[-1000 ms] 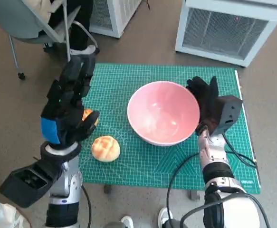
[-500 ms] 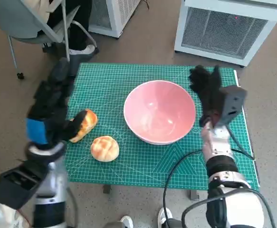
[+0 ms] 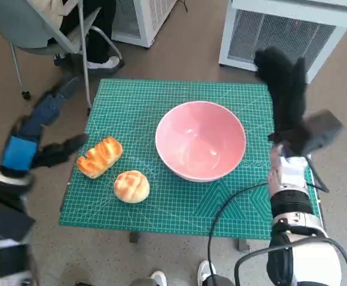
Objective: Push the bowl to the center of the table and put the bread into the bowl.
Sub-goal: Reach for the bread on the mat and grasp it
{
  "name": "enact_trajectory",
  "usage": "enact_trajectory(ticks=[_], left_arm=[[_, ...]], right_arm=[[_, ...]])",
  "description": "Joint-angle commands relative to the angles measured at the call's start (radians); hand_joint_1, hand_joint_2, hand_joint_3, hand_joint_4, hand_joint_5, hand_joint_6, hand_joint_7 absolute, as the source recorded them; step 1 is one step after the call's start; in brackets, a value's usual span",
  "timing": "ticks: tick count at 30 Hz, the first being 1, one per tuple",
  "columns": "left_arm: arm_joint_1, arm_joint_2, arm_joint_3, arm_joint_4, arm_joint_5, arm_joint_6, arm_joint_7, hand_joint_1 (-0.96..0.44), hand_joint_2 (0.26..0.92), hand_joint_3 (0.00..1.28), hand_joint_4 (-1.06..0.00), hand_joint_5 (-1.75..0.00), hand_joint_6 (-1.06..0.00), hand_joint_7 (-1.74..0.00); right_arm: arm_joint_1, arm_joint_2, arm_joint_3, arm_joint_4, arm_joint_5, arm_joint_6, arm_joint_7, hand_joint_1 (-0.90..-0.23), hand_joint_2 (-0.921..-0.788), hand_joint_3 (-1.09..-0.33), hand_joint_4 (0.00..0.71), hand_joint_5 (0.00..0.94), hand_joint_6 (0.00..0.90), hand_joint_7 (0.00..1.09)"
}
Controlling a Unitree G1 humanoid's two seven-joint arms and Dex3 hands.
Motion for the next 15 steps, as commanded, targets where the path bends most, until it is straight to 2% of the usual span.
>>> enact_trajectory(ticks=[1, 8, 11, 15], left_arm=[[-0.034, 0.077, -0.045, 0.052, 0.076, 0.02, -0.017, -0.52, 0.921, 0.22, -0.25, 0.0, -0.41, -0.01], [-0.074, 0.145, -0.111, 0.121, 0.161, 0.06, -0.026, -0.53, 0.921, 0.12, -0.25, 0.0, -0.42, -0.01], [-0.083, 0.157, -0.136, 0.128, 0.18, 0.102, -0.039, -0.52, 0.919, 0.07, -0.25, 0.0, -0.43, -0.01], [-0.084, 0.165, -0.167, 0.109, 0.201, 0.186, -0.057, -0.51, 0.915, 0.02, -0.25, 0.0, -0.42, 0.0]], right_arm=[[0.076, 0.017, 0.016, -0.12, 0.073, -0.081, 0.116, -0.579, -0.921, -0.834, 0.244, 0.016, 0.208, 0.19], [0.147, 0.024, 0.06, -0.315, 0.161, -0.124, 0.213, -0.602, -0.921, -0.789, 0.261, 0.017, 0.229, 0.21], [0.171, 0.022, 0.077, -0.374, 0.175, -0.124, 0.228, -0.622, -0.921, -0.762, 0.265, 0.016, 0.239, 0.22], [0.201, 0.017, 0.092, -0.436, 0.177, -0.12, 0.23, -0.63, -0.921, -0.75, 0.269, 0.012, 0.241, 0.25]])
